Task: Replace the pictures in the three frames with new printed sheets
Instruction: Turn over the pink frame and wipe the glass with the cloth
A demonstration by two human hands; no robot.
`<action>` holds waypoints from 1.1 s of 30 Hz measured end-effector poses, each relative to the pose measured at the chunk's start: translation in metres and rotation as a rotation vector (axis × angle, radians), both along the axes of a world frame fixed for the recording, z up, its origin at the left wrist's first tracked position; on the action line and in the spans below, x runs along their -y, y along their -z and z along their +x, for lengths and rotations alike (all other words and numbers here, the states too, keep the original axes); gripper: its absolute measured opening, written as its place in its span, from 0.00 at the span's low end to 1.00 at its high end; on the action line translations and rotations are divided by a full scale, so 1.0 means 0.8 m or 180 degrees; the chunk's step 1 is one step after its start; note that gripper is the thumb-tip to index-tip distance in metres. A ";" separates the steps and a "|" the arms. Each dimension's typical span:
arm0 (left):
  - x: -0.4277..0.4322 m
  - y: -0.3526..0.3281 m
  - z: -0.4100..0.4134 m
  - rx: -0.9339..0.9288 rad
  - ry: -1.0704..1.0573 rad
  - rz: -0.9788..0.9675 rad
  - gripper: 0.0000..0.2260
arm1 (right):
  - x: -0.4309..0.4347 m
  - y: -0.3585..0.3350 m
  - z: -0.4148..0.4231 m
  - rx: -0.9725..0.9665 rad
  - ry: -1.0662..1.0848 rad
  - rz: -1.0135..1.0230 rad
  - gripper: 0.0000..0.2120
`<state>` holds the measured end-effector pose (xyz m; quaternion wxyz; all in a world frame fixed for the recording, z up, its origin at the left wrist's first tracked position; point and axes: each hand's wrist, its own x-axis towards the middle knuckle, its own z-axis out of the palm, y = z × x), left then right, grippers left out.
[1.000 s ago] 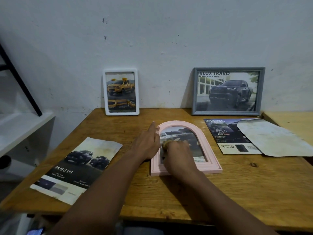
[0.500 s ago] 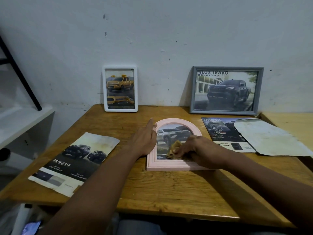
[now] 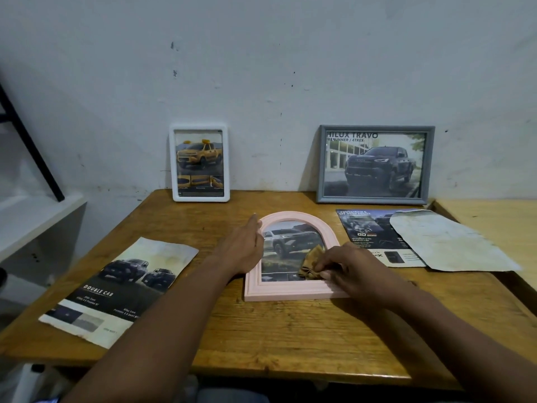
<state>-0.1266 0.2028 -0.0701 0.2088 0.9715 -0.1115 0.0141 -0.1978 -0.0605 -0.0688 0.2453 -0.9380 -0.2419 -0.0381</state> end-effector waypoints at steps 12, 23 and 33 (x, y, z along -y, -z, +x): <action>0.018 0.008 -0.013 -0.0133 0.0377 0.0187 0.27 | 0.010 -0.055 0.068 -0.3104 0.1905 0.4936 0.20; 0.021 0.025 -0.019 -0.0244 0.0381 0.0074 0.31 | -0.025 -0.045 0.140 -0.0162 0.0843 0.0175 0.13; 0.025 0.027 -0.023 -0.0184 0.0181 -0.0195 0.30 | -0.014 0.008 0.065 -0.0375 0.0813 -0.0277 0.22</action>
